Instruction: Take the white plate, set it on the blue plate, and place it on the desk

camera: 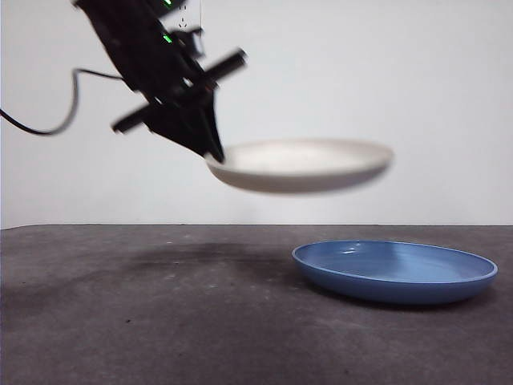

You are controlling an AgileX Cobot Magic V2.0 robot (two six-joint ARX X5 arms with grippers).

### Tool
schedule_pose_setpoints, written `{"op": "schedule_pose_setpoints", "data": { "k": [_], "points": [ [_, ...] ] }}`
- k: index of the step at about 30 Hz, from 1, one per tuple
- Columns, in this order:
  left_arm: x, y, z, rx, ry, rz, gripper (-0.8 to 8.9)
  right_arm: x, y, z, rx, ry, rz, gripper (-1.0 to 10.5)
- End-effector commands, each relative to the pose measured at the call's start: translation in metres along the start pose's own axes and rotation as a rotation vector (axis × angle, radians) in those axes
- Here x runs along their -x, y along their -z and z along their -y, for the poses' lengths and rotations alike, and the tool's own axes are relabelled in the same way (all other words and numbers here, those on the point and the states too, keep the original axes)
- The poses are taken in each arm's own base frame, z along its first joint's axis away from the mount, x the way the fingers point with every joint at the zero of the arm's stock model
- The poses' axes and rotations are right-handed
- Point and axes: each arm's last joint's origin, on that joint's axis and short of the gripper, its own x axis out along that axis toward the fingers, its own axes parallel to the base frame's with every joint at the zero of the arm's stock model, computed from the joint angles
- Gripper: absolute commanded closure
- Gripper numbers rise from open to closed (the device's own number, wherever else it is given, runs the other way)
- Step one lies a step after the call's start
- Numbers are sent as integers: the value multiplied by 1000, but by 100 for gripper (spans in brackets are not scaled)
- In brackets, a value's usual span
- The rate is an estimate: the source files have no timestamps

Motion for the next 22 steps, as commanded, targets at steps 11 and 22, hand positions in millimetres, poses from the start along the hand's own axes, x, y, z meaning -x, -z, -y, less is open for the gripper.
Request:
{"op": "schedule_pose_setpoints", "data": {
  "k": [11,22],
  "points": [
    [-79,-13,48,-64,45,-108,804,43,-17,-22,53,73,143,508],
    [-109,-2,55,-93,16,-146,804,48,-18,-24,53,73,142,508]
  ]
}}
